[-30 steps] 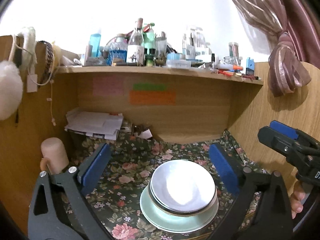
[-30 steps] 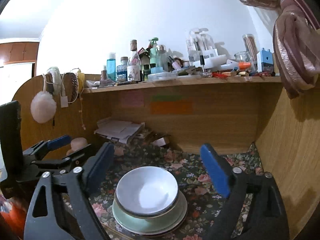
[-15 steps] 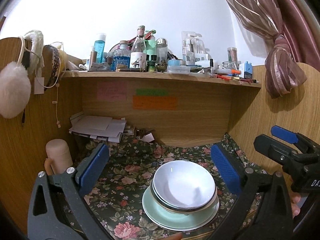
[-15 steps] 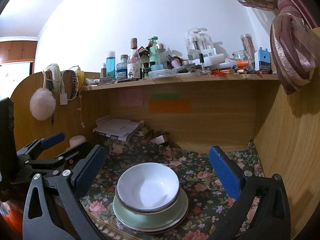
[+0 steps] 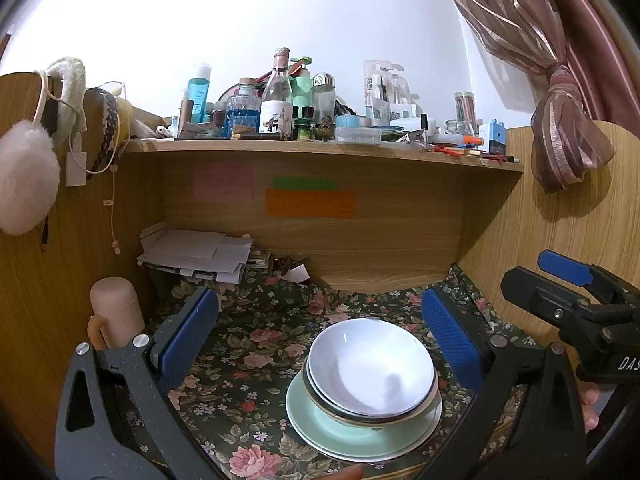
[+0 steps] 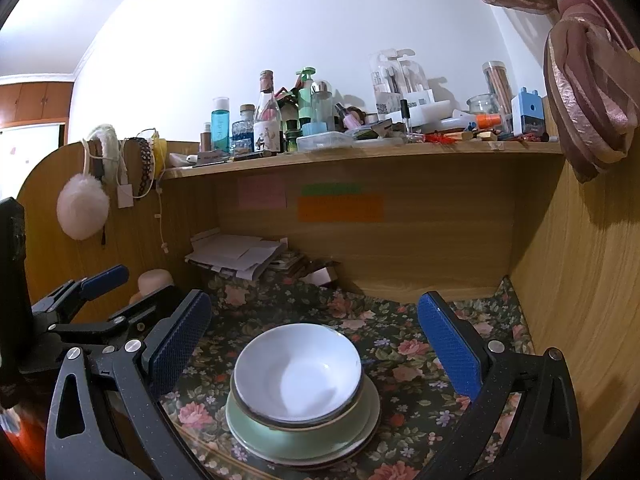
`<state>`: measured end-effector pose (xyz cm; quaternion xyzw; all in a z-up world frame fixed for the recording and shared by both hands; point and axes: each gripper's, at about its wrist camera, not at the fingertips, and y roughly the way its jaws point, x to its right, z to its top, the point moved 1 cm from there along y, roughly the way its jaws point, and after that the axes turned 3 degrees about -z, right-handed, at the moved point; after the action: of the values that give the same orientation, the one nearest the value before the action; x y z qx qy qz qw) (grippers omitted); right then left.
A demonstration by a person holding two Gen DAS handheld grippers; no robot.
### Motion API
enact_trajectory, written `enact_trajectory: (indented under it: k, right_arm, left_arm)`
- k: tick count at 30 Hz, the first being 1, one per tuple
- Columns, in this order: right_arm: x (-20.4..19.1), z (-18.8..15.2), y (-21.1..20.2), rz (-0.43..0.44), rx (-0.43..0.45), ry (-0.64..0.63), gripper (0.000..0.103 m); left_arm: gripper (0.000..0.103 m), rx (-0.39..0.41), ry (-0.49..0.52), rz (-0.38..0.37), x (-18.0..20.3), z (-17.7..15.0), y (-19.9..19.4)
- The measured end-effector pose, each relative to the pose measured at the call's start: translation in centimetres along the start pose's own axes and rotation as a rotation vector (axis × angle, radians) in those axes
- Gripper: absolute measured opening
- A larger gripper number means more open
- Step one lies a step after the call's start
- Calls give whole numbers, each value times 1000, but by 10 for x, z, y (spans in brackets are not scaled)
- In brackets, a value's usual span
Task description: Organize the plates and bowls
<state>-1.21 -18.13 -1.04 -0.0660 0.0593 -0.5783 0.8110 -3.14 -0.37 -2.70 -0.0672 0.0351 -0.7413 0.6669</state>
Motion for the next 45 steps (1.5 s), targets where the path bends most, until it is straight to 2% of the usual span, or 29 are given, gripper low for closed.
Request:
enact_trajectory:
  k: [45]
  right_arm:
    - [10, 0, 19, 28, -19, 33, 103]
  left_arm:
    - [103, -53, -12, -50, -4, -3, 24]
